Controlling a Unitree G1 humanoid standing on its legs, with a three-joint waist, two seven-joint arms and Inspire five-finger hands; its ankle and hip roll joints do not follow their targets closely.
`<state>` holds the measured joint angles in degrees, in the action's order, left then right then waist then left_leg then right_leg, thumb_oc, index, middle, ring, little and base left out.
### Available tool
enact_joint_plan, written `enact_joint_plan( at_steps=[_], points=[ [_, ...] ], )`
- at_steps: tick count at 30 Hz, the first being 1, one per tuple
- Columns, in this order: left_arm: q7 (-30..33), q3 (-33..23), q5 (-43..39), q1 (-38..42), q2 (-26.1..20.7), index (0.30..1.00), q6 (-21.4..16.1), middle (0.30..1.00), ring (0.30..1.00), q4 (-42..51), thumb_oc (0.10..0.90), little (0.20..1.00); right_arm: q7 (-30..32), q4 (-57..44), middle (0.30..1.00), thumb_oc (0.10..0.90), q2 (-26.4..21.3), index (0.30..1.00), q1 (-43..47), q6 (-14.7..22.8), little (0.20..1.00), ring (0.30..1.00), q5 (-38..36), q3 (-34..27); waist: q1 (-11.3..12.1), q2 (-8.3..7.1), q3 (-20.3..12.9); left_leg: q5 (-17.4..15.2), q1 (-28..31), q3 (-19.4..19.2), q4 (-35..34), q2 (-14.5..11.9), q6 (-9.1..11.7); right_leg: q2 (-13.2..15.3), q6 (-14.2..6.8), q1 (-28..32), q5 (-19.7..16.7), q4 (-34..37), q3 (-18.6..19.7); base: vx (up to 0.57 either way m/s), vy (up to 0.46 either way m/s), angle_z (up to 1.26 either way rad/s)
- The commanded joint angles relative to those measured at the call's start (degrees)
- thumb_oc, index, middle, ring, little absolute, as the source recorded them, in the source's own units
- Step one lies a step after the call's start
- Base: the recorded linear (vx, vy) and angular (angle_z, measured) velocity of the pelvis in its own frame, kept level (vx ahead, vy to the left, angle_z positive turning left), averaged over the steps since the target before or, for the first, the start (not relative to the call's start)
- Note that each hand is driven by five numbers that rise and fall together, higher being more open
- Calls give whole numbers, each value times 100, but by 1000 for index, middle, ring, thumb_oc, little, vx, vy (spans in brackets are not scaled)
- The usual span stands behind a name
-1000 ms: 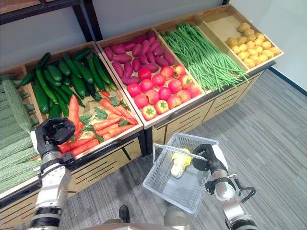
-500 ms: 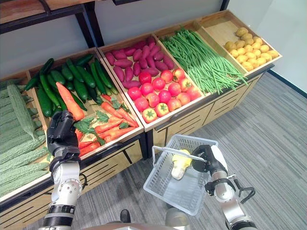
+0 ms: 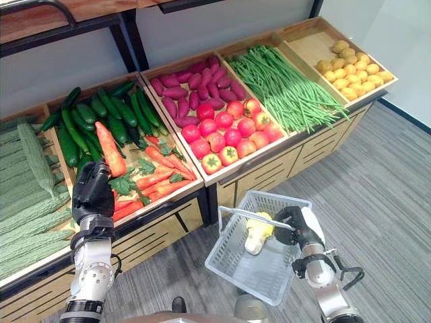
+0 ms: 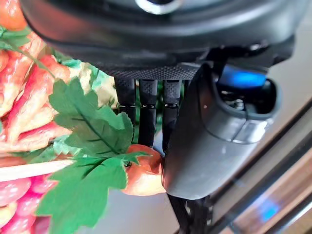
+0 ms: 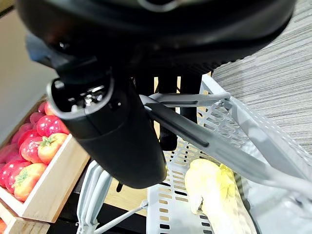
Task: Get the vegetables into the basket
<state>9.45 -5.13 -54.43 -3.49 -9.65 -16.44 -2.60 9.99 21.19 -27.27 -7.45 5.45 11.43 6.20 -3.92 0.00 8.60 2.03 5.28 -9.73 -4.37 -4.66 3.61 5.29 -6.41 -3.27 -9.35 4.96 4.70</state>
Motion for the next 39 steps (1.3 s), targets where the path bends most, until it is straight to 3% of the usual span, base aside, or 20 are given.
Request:
enact_joint_plan(
  at_steps=[1,7,8,11,12,13,15,16,17,22,26,33,39],
  points=[
    [-438,-20,409,363,-607,300,-381,300,300,612,400,300,150,-491,300,400,-76,300,338,578,300,300,-30,-384,72,-461,-327,-756,-206,308,739,176,-188,528,-405,-14,175,-27,27,-36,86,-3],
    [-455,118,302,480,-560,300,-409,300,300,629,400,300,147,-455,300,400,-30,300,337,546,300,300,-13,-397,67,-580,-300,-828,-225,279,786,302,-287,624,-483,-113,92,-163,91,-27,90,-4],
    [-502,238,270,551,-582,300,-412,300,300,671,400,300,153,-519,300,400,-25,300,316,534,300,300,3,-425,27,-655,-273,-838,-206,230,752,384,-345,679,-568,-199,-42,-207,163,-39,106,-3],
    [-502,240,269,552,-584,300,-412,300,300,670,400,300,153,-521,300,400,-24,300,314,533,300,300,4,-428,34,-658,-271,-835,-202,224,747,387,-347,681,-570,-199,-45,-204,169,-32,72,-7],
    [-571,321,266,582,-600,300,-425,300,300,732,400,300,164,-509,300,400,-13,300,300,506,300,300,54,-451,-12,-726,-257,-839,-195,138,707,504,-413,751,-674,-347,-418,-218,296,-93,138,-9],
    [-573,318,261,588,-608,300,-439,300,300,733,400,300,165,-525,300,400,-10,300,310,496,300,300,58,-446,-16,-723,-245,-822,-223,87,704,507,-428,750,-682,-418,-450,-235,325,-177,186,-23],
    [-600,331,266,599,-673,300,-429,300,300,746,400,300,170,-463,300,400,42,300,361,488,300,300,54,-399,61,-677,-188,-754,-289,-89,669,456,-462,769,-623,-534,-307,-519,-25,-156,65,-37],
    [-601,331,265,601,-674,300,-429,300,300,745,400,300,169,-463,300,400,44,300,362,488,300,300,55,-400,60,-677,-192,-753,-292,-87,665,455,-461,768,-622,-546,-295,-536,-25,-119,20,-43],
    [-610,331,227,638,-690,300,-426,300,300,759,400,300,177,-409,300,400,59,300,406,483,300,300,55,-371,105,-627,-167,-701,-322,-157,644,390,-471,770,-509,-483,-118,-788,-298,-90,29,-43],
    [-691,357,349,675,-747,300,-327,300,300,887,400,300,174,-416,300,400,42,300,404,518,300,300,54,-392,156,-524,-184,-671,-359,-422,697,277,-480,750,-387,-230,374,-1401,-654,-94,14,-28],
    [-700,287,503,624,-769,300,-303,300,300,927,400,300,162,-452,300,400,60,300,354,505,300,300,40,-460,224,-585,-336,-630,-330,-776,676,260,-412,839,-426,-50,360,-1117,-971,3,-59,-32],
    [-739,201,495,547,-703,300,-249,300,300,875,400,300,101,-604,300,400,9,300,126,505,300,300,35,-610,113,-535,-386,-480,-201,-959,571,86,-257,589,-349,143,593,-621,-1046,37,-155,-39],
    [-818,314,346,508,-500,300,-221,300,300,939,400,300,206,-782,300,400,-101,300,12,517,300,300,9,-797,-48,-321,-350,-181,-22,-1017,257,-179,-55,291,-224,239,742,-476,-974,17,-157,-17]
  ],
)
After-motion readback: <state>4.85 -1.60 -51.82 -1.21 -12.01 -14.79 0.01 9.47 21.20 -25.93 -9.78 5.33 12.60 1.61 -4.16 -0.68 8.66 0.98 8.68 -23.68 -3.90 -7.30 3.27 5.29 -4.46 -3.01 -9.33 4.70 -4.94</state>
